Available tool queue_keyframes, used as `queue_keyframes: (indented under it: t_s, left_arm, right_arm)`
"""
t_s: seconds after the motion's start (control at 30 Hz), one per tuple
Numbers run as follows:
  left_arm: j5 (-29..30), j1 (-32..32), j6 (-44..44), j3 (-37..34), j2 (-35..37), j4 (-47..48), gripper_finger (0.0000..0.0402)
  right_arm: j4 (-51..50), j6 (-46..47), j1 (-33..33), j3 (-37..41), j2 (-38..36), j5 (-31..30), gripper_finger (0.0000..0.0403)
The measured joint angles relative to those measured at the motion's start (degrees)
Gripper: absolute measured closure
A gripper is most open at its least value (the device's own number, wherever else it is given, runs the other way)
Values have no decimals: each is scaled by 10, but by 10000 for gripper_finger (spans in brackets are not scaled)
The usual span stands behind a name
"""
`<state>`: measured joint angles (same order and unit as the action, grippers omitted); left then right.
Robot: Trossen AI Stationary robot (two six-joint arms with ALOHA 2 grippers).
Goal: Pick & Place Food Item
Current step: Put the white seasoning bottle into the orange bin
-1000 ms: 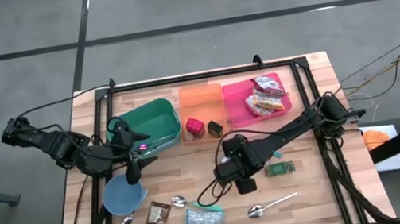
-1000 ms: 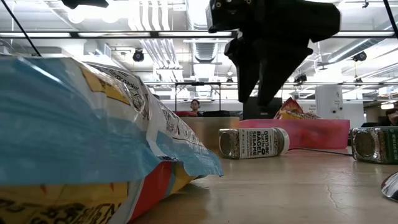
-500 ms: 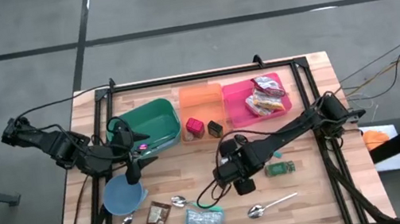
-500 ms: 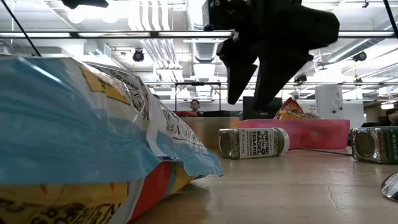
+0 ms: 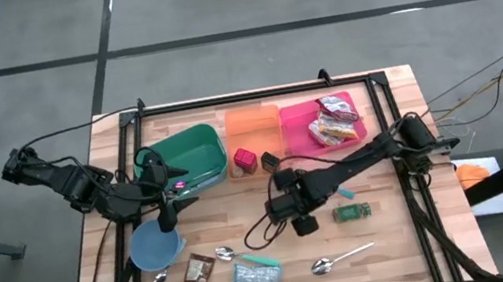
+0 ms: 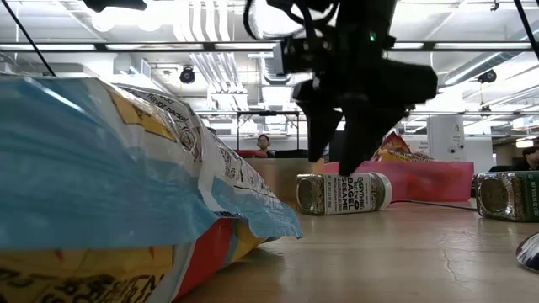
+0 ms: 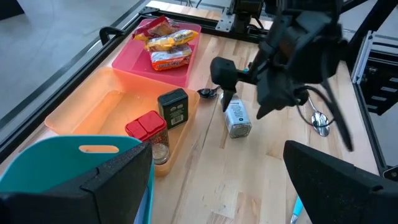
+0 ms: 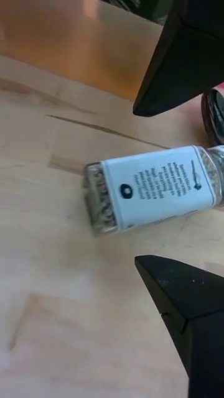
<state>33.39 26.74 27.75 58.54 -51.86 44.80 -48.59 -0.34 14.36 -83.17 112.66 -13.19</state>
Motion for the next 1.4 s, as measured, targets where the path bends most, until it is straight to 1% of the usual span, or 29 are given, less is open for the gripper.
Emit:
queue_keyframes:
  t_s: [0.5,0.8,0.93,1.23,1.4]
  left_arm:
    - [0,0,0,0,0,0,38]
    - [0,0,0,0,0,0,38]
    - [0,0,0,0,0,0,38]
    - [0,0,0,0,0,0,38]
    - [0,0,0,0,0,0,38]
  right_arm:
    - [-1,2,-4,46,0,2,23]
    - [39,3,-4,41,0,3,23]
    - [44,3,-6,41,0,17,23]
    - [42,3,-8,43,0,17,24]
    - [22,2,-14,50,0,17,24]
